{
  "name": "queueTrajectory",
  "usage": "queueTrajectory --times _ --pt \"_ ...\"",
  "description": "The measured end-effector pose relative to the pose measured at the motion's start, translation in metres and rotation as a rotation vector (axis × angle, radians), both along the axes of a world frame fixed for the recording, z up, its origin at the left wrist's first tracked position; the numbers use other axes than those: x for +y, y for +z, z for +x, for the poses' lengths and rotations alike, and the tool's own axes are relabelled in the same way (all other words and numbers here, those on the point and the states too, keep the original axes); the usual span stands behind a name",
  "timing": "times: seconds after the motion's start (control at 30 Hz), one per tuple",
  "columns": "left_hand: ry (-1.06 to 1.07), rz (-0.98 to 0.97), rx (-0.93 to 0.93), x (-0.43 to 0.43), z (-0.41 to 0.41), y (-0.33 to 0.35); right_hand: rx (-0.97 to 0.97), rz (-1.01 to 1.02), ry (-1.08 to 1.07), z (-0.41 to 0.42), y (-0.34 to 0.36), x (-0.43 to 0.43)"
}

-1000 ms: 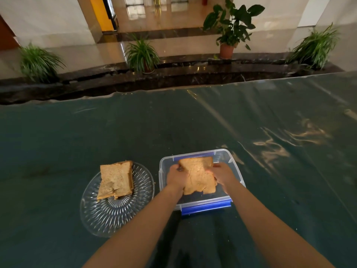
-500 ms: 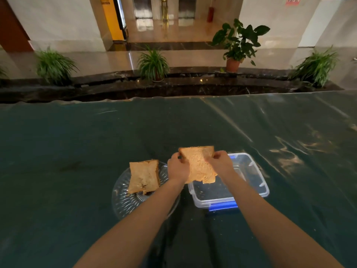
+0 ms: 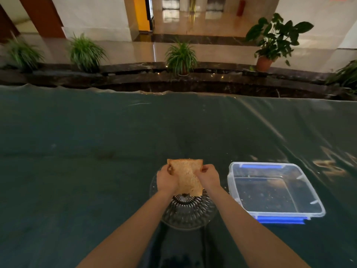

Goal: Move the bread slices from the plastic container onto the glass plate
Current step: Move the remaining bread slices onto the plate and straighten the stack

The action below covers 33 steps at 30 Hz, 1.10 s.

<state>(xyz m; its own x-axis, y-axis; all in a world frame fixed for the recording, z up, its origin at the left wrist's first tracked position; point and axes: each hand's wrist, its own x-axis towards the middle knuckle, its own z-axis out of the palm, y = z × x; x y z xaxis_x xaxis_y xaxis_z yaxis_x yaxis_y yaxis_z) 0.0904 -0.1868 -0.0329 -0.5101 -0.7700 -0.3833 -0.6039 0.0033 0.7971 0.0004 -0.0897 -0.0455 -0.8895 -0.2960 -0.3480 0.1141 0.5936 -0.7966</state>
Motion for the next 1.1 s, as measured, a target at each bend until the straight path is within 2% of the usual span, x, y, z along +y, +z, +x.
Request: queueTrajectory --times 0.4,0.6,0.87,1.1 --pt "-0.026 0.020 -0.064 -0.021 -0.007 -0.020 0.022 0.101 -0.037 -0.006 -0.026 -0.018" --pt "-0.028 0.194 -0.056 -0.024 -0.011 -0.020 -0.063 0.054 0.016 -0.009 -0.033 -0.018" --pt "-0.024 0.285 -0.051 -0.023 -0.014 -0.024 -0.193 -0.047 0.015 -0.010 -0.035 -0.021" --pt "0.004 0.307 0.022 -0.023 -0.014 -0.026 -0.107 -0.101 0.001 -0.009 -0.032 -0.026"
